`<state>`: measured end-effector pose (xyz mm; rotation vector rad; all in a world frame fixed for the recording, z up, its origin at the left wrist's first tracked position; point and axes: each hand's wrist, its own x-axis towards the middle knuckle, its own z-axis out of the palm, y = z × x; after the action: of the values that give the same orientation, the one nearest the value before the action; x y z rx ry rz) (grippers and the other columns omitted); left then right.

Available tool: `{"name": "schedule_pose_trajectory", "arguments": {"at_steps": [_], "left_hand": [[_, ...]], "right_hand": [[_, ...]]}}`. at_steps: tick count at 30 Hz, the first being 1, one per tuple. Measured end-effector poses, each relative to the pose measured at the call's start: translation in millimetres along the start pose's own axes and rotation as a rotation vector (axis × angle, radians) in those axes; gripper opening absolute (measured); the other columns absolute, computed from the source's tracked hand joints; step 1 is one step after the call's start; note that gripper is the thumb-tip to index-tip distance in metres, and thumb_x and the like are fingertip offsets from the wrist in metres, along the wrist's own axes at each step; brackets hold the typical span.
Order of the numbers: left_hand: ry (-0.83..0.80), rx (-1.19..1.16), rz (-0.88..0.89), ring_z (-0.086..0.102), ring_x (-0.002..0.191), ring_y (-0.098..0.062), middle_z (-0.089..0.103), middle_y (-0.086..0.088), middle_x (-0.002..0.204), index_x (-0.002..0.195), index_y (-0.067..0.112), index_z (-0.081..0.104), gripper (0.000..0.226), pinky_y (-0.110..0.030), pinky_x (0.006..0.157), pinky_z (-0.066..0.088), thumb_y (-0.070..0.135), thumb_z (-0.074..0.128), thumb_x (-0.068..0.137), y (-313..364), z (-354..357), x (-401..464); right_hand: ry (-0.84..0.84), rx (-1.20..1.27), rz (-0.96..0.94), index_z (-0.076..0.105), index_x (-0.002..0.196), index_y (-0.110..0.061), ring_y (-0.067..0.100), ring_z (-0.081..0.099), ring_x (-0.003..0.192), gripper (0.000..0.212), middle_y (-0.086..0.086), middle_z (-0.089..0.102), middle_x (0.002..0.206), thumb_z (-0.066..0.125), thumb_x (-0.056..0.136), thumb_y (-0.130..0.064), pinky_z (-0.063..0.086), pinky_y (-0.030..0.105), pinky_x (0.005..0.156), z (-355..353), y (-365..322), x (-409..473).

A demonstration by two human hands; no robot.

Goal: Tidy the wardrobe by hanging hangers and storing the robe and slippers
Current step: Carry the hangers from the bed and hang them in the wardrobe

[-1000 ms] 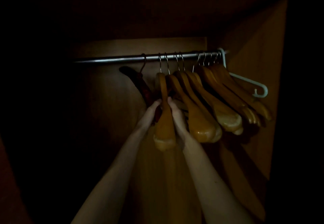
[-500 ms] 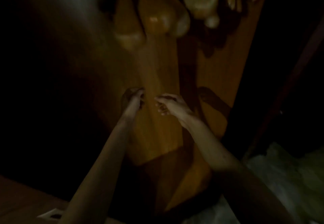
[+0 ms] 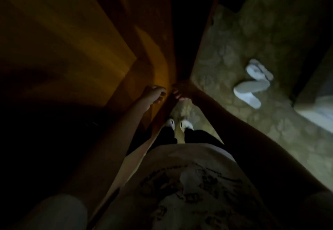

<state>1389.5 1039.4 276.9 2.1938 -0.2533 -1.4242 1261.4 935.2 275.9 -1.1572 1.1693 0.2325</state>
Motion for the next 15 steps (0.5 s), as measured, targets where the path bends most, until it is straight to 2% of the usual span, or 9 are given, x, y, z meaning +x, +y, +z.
{"name": "schedule_pose_trajectory", "arguments": {"at_steps": [3,6,9,11,13,15], "left_hand": [[-0.103,0.121,-0.032,0.059,0.062,-0.008,0.069,0.001,0.08,0.099,0.012,0.07,0.012,-0.018,0.054,0.045,0.021,0.062,0.097,-30.5,25.2,23.2],[-0.18,0.235,-0.074,0.058,0.058,-0.008,0.068,0.001,0.075,0.087,0.014,0.069,0.012,-0.015,0.046,0.042,0.02,0.062,0.095,-55.9,47.1,42.2],[-0.225,0.384,-0.112,0.057,0.054,-0.007,0.068,0.0,0.072,0.08,0.015,0.067,0.017,-0.016,0.046,0.042,0.018,0.06,0.095,-76.5,67.0,52.6],[-0.28,0.478,-0.115,0.055,0.05,-0.007,0.068,0.0,0.072,0.085,0.011,0.069,0.014,-0.017,0.045,0.042,0.016,0.06,0.095,-84.1,84.2,55.6],[-0.345,0.579,-0.101,0.054,0.047,-0.006,0.068,0.0,0.072,0.093,0.007,0.071,0.014,-0.017,0.043,0.042,0.016,0.061,0.093,-86.7,103.8,54.0],[-0.398,0.676,-0.072,0.055,0.046,-0.006,0.069,-0.001,0.073,0.097,0.003,0.072,0.018,-0.018,0.043,0.041,0.016,0.062,0.092,-85.5,128.6,50.6]], "right_hand": [[0.102,0.104,0.088,0.068,0.094,-0.005,0.009,0.059,0.043,0.013,0.001,0.065,0.059,0.059,0.099,-0.013,0.047,0.021,0.045,-4.2,52.4,4.9],[0.182,0.228,0.18,0.069,0.1,0.002,0.014,0.058,0.047,0.016,0.01,0.064,0.069,0.056,0.098,-0.008,0.046,0.024,0.049,-4.0,103.7,3.8],[0.278,0.364,0.31,0.064,0.083,-0.004,0.011,0.057,0.043,0.019,0.005,0.062,0.06,0.056,0.099,-0.012,0.045,0.021,0.043,4.3,151.0,-6.0],[0.298,0.472,0.398,0.057,0.075,-0.008,0.008,0.053,0.038,0.028,0.003,0.058,0.057,0.054,0.101,-0.018,0.043,0.019,0.04,11.0,187.0,-19.3],[0.335,0.535,0.47,0.059,0.081,-0.009,0.012,0.054,0.046,0.024,0.004,0.058,0.065,0.056,0.1,-0.024,0.045,0.021,0.045,17.1,224.4,-35.2],[0.394,0.632,0.518,0.06,0.084,-0.011,0.015,0.053,0.053,0.019,0.005,0.058,0.069,0.055,0.099,-0.021,0.046,0.022,0.047,20.5,260.6,-52.7]]}}
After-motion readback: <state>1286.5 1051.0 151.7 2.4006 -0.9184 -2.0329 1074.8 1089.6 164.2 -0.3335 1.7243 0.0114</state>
